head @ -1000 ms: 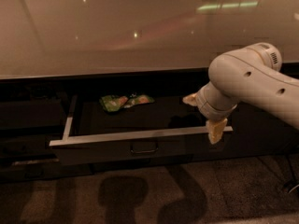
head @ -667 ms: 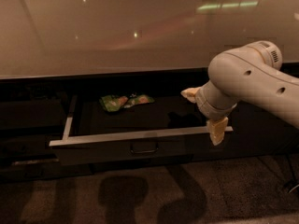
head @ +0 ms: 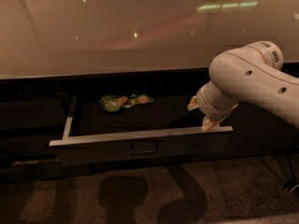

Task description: Open top drawer

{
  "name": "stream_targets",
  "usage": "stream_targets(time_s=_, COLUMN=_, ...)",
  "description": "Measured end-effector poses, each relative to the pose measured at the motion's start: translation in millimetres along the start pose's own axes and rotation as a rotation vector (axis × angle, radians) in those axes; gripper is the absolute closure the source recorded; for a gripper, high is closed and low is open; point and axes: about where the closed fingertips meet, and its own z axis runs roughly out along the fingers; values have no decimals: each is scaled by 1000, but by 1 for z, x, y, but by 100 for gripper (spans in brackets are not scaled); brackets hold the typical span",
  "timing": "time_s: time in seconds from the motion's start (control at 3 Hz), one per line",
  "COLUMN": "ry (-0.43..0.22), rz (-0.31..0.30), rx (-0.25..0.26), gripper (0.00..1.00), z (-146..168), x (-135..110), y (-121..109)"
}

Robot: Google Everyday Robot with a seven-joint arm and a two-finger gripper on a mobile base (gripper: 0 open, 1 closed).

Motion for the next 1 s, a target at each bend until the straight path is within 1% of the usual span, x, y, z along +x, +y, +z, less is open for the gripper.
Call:
stream_targets(time_s=0.33, ry=0, rz=0, rx=0, gripper=65, z=0, x=0, y=0)
stream_targets(time_s=0.67, ry=-18, rz=23, rx=-3, gripper=89, z=5, x=6, y=6)
stream_targets(time_s=1.0, ry=-143, rz=83, rx=-1, gripper=100, z=22, x=23, y=16)
